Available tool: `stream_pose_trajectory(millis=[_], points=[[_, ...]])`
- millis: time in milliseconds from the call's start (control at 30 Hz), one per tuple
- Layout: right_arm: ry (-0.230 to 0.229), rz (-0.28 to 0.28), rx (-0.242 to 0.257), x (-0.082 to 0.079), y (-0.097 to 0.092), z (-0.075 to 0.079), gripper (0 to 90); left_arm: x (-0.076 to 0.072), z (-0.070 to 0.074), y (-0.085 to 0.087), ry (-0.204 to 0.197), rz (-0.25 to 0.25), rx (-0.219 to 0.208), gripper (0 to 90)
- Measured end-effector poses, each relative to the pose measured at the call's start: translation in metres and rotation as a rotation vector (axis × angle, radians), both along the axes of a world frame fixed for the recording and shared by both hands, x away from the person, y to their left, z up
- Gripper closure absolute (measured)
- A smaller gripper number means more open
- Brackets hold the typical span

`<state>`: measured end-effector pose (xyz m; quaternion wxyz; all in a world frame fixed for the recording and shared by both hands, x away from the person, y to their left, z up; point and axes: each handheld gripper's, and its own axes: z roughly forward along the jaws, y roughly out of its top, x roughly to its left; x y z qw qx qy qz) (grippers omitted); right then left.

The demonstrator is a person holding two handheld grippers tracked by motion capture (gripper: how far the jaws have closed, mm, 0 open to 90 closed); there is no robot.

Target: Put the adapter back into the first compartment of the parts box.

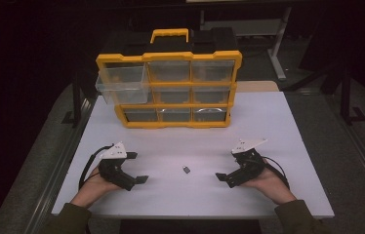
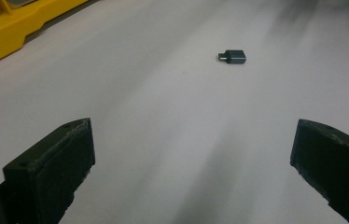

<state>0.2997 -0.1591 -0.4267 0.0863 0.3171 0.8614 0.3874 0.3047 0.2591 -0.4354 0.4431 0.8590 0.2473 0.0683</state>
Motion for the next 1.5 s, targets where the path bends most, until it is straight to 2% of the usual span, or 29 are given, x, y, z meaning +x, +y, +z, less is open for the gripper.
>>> stream_pose_trajectory(millis=[867, 1500], points=[[0.011, 0.004, 0.001, 0.011, 0.011, 0.008, 0.0, 0.0, -0.001, -0.002, 0.007, -0.002, -0.001, 0.0], [0.014, 0.028, -0.004, 0.018, 0.023, 0.01, 0.0, 0.0, -0.002, -0.003, 0.003, 0.0, 0.005, 0.0]])
